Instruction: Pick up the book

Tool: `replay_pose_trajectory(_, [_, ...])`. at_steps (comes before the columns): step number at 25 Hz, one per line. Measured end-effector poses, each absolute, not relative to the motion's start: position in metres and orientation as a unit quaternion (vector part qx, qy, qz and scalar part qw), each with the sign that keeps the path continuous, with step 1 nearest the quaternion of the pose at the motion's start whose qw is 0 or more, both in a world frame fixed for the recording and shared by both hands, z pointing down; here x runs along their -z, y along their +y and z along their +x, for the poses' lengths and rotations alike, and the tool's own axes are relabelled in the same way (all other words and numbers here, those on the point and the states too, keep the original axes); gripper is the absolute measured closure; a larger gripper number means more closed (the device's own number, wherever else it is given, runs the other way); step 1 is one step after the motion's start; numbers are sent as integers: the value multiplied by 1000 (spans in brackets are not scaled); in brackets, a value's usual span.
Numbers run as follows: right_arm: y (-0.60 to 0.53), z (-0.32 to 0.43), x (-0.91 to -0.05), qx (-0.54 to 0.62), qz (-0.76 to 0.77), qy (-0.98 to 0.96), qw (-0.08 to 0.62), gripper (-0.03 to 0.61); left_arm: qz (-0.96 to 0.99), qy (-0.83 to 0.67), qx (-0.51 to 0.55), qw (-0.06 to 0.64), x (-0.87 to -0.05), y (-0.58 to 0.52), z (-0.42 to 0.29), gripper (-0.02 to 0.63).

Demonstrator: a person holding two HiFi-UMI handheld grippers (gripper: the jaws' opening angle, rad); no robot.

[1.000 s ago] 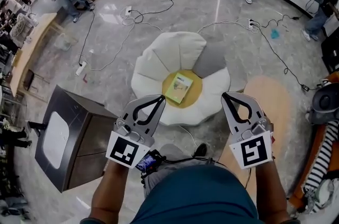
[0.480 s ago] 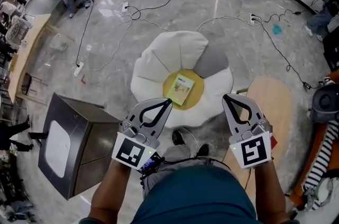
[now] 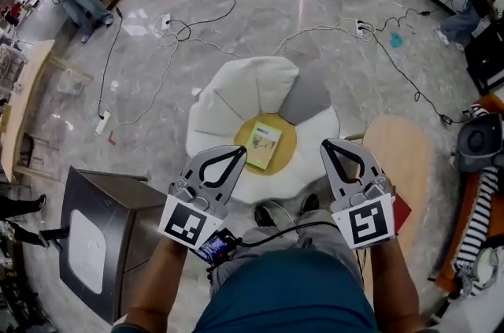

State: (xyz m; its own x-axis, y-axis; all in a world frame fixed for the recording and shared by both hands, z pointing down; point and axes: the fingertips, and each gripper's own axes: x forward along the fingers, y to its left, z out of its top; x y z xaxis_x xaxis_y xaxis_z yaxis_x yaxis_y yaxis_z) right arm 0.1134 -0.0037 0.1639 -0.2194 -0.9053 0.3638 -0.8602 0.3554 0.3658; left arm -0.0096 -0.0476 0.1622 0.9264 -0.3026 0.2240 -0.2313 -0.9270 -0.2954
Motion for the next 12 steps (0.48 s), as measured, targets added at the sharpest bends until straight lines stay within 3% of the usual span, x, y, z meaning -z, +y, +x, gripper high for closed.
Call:
replay_pose_trajectory(3, [-16, 129, -172, 31, 572, -778, 258, 566, -975, 153, 135, 88, -173, -63, -2, 609])
replay_pose_trajectory(6, [-31, 141, -186, 22, 560, -782, 272, 566, -973, 139, 149, 108, -181, -76, 15, 609])
replay_pose_trajectory(12, [-64, 165, -214, 0, 531, -801, 278, 566, -970, 176, 157, 65, -208, -109, 43, 609])
